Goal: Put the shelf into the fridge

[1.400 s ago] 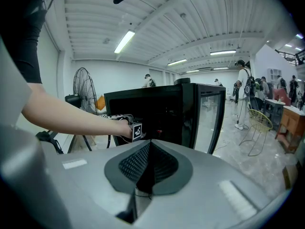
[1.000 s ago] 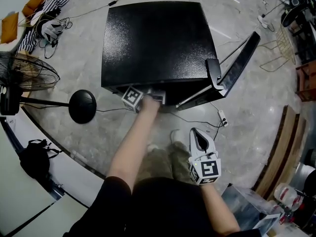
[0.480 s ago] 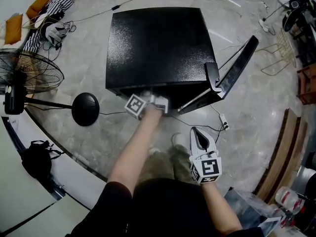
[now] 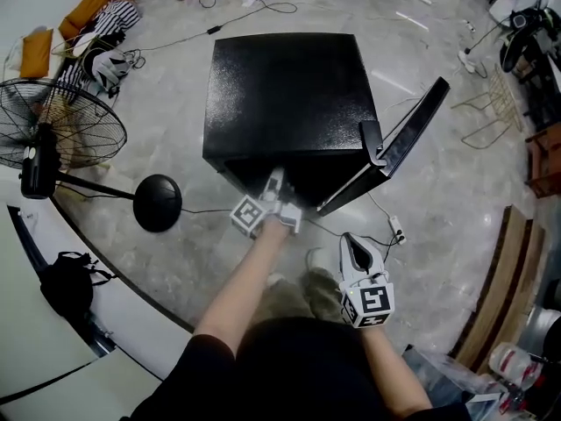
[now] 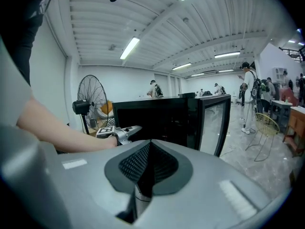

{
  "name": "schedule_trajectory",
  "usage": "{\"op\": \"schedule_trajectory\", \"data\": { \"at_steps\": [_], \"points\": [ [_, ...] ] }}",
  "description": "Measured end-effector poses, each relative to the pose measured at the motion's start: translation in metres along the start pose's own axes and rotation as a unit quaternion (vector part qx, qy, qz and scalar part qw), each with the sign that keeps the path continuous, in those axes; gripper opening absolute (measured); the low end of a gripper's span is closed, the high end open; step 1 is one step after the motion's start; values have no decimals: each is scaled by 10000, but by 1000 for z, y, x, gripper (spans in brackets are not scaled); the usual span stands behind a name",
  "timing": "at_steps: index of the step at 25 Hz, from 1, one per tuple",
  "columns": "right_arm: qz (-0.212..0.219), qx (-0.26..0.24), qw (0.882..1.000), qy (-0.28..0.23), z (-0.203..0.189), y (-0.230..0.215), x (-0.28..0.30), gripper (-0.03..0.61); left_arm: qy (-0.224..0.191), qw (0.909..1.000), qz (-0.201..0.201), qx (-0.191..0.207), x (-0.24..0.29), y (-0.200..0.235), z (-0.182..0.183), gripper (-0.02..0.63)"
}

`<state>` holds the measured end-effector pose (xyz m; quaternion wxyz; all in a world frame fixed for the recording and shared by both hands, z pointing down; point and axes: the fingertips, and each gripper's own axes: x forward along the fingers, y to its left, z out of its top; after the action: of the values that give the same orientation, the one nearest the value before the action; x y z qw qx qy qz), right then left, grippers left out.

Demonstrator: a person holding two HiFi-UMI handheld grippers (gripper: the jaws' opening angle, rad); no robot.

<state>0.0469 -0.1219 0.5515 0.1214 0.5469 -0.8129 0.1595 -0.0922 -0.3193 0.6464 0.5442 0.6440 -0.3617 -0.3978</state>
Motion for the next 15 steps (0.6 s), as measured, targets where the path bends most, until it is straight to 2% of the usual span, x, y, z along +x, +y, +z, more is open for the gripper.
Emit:
{"op": "schedule_trajectory", "data": {
  "at_steps": [3,6,8,11,13,15],
  "points": [
    [14,17,10000,-22,3,4,-9,0,161,9998,144,26,-31,-4,-12,239],
    [11,48,10000,-41,4,8,-15,0,358,9992,-105,-150,-58,-30,-29,238],
    [23,65,10000,-67,6,12,-18,0,639,9975,-273,-116,-78,-50,-45,238],
    [70,25,9999,-99,12,20,-20,0,809,9964,-234,-100,-110,-74,-62,238],
    [124,-4,9998,-129,17,26,-22,0,792,9968,-91,57,-133,-87,-63,233],
    [190,99,9996,-166,23,35,-24,0,812,9962,-176,241,-153,-105,-64,227]
  ]
}}
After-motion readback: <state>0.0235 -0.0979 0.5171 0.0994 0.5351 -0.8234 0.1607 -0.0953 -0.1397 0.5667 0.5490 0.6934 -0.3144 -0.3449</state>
